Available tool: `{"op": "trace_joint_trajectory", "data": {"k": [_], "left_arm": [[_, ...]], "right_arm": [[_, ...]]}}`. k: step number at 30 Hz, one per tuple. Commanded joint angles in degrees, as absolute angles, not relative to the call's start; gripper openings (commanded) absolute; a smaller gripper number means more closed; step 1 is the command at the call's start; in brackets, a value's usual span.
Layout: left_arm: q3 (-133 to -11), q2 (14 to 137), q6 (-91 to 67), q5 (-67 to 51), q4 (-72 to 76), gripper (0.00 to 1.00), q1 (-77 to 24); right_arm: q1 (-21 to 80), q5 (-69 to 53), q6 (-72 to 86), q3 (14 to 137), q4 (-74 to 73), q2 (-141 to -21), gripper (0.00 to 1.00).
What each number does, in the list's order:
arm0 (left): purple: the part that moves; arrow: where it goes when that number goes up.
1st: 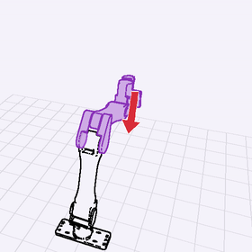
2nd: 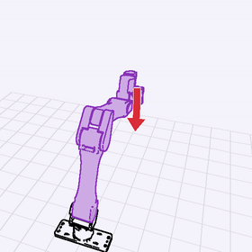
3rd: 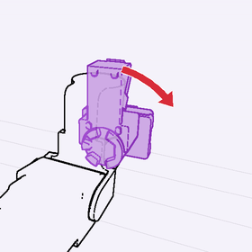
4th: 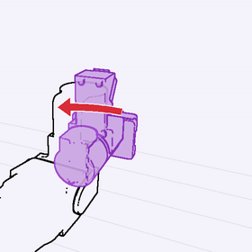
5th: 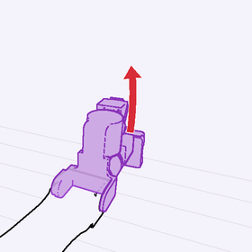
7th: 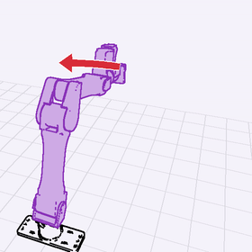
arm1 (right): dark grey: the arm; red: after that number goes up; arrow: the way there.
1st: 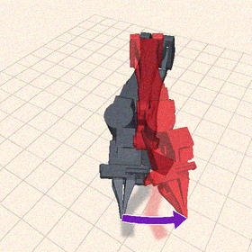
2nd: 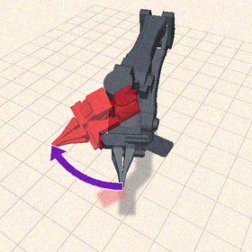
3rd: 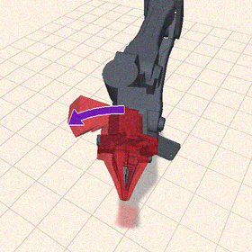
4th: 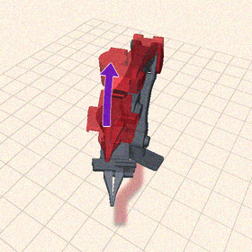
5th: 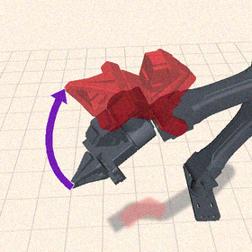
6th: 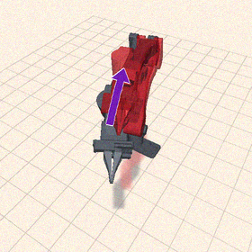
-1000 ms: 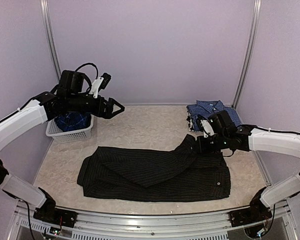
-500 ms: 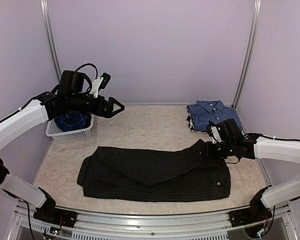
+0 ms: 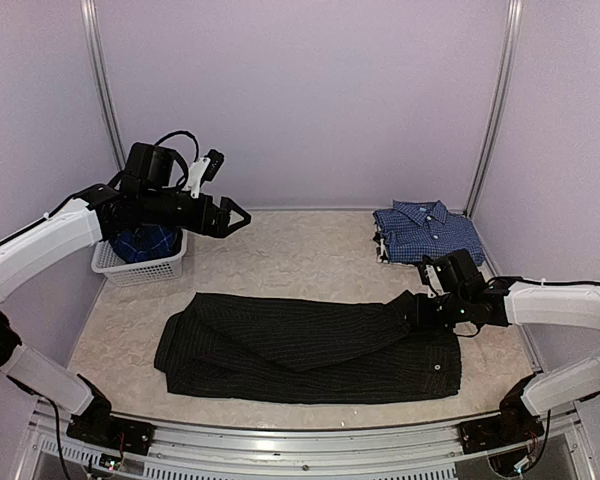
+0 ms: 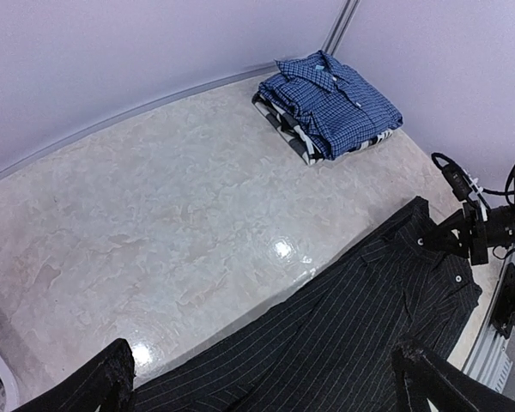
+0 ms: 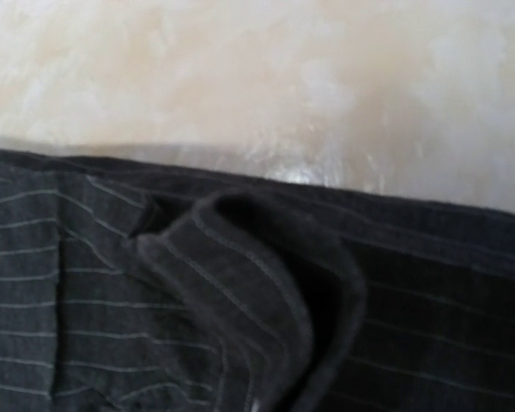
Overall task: Fold and stack the long sleeve shirts
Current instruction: Fold the sleeve of the rectangle-folded shirt.
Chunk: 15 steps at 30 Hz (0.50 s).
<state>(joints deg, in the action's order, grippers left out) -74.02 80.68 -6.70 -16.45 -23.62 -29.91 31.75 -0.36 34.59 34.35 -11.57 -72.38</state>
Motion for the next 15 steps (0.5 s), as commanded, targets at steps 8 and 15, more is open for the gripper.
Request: {"op": "trace_joint_trajectory", "data": {"k": [8,15], "left_arm": [[-74.1,81.9,-7.8,-14.8,-23.7,0.99,-29.5],[-74.3,82.2,-8.1,-12.1,-24.7,0.99,-29.6]], "right_arm": [[31.1,1.9,36.7,31.4,-11.0,-73.4,0.00],[30.3,2.4,35.8,31.8,-11.5,-75.5,0.02]]}}
